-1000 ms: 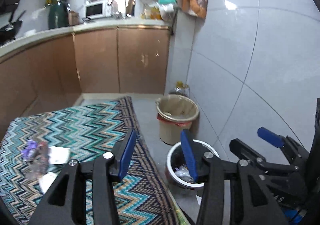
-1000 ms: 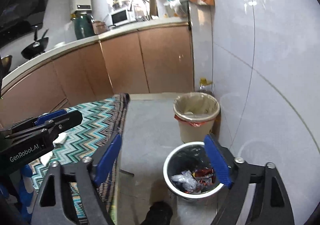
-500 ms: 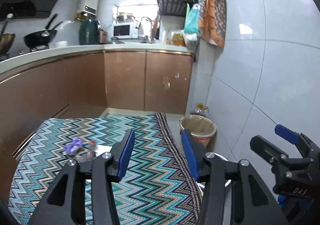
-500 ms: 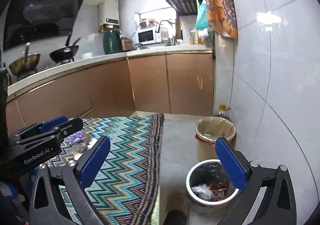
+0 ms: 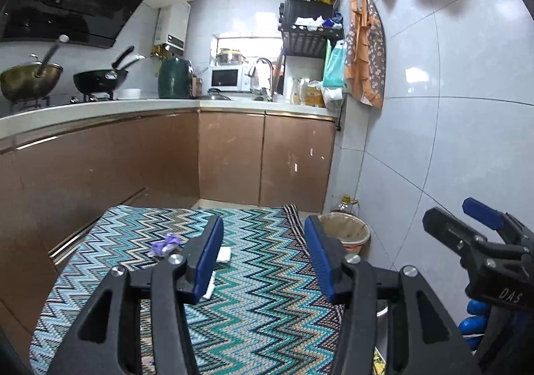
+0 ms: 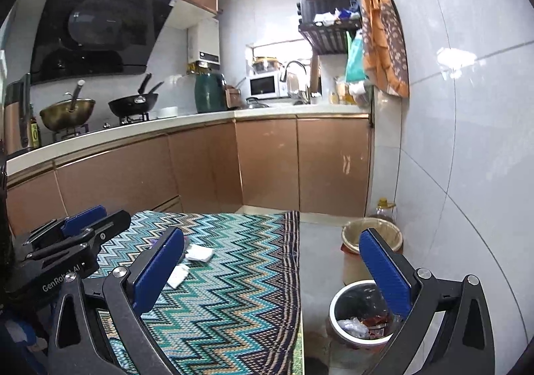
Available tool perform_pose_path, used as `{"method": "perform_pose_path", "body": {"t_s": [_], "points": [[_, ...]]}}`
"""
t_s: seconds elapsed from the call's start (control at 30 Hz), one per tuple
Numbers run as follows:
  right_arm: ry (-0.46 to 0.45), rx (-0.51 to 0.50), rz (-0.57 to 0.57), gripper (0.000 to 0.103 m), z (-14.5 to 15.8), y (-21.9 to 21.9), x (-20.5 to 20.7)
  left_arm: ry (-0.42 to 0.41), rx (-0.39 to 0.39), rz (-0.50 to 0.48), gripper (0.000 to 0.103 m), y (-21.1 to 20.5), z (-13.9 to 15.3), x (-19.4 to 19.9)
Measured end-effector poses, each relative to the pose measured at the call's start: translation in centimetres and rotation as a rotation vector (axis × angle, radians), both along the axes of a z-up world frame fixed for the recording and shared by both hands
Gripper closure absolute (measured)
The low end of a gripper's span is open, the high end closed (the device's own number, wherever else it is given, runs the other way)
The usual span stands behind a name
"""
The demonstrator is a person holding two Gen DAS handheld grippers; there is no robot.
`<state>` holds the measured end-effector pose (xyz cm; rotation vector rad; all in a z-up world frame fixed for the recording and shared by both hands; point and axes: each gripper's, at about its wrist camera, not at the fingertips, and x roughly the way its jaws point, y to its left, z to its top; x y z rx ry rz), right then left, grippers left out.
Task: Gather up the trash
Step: 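Move both tools back over the remaining trash on the rug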
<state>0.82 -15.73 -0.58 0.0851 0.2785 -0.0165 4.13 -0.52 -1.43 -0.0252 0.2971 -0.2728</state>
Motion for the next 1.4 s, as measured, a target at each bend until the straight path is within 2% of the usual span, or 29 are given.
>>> {"method": "perform_pose_path", "body": {"t_s": [0.13, 0.2, 0.57, 1.1, 1.4], "points": [[-0.025, 0.002, 0.022, 0.000, 0.7, 1.2, -1.4, -0.037, 0.005, 0.035, 0.052, 1.4, 0.4, -2.2], [-0.031, 0.002, 0.028, 0.000, 0.8, 1.8, -1.9, -0.052, 0.004, 0.052, 0.043, 2.1, 0.6, -3.2], [-0.043, -0.026, 0.023, 0.000, 1.6, 3.0, -3.6, -0.102, 0.000, 0.110, 0.040, 3.7, 1.4, -5.1], [-0.080, -0.016, -0.005, 0.000, 1.7, 2.7, -4.1, -0.080, 0.001, 0.142, 0.040, 3.7, 0.3, -4.5], [-0.071, -0.015, 0.000, 0.000, 1.3, 2.7, -3.6, -0.056, 0.005, 0.145, 0.040, 3.8, -0.5, -3.8]]}}
